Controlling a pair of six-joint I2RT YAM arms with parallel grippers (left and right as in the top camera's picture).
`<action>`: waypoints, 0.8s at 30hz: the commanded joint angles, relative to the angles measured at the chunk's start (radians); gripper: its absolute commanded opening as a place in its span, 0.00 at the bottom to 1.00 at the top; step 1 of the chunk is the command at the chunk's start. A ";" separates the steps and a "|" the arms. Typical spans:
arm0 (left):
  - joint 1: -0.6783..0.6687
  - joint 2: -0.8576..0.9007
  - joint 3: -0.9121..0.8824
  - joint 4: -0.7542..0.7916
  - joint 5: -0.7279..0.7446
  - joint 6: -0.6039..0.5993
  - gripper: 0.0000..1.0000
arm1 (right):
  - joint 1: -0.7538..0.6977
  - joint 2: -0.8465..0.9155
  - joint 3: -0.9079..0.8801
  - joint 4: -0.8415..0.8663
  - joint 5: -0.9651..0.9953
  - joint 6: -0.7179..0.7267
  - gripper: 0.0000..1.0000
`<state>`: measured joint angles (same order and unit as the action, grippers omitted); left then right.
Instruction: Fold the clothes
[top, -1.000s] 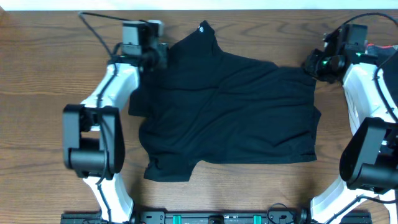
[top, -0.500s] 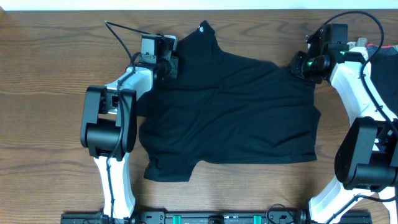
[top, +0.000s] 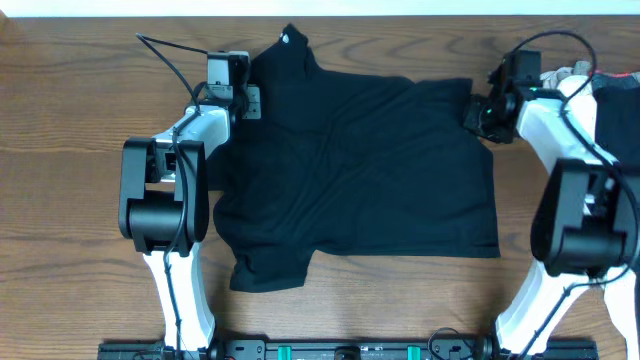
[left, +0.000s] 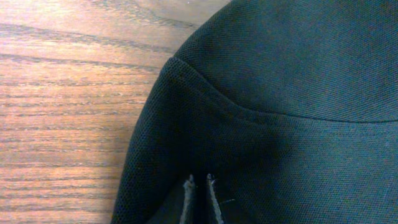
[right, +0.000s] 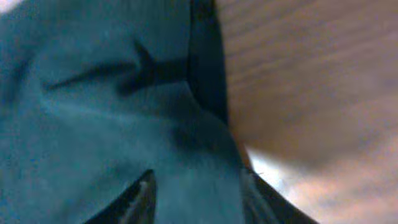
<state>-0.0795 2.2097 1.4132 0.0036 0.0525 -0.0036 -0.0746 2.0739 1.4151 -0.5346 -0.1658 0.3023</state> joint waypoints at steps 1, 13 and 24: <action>0.005 0.032 -0.006 -0.034 -0.034 -0.016 0.12 | 0.018 0.039 -0.009 0.040 -0.080 -0.004 0.44; 0.014 0.032 0.005 -0.064 -0.035 -0.016 0.12 | -0.010 0.058 -0.009 -0.076 0.143 -0.013 0.01; 0.057 0.032 0.087 -0.154 -0.035 -0.016 0.11 | -0.132 0.041 -0.009 -0.111 0.139 -0.038 0.04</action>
<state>-0.0467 2.2108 1.4742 -0.1291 0.0486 -0.0040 -0.1642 2.1017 1.4277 -0.6315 -0.1276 0.2951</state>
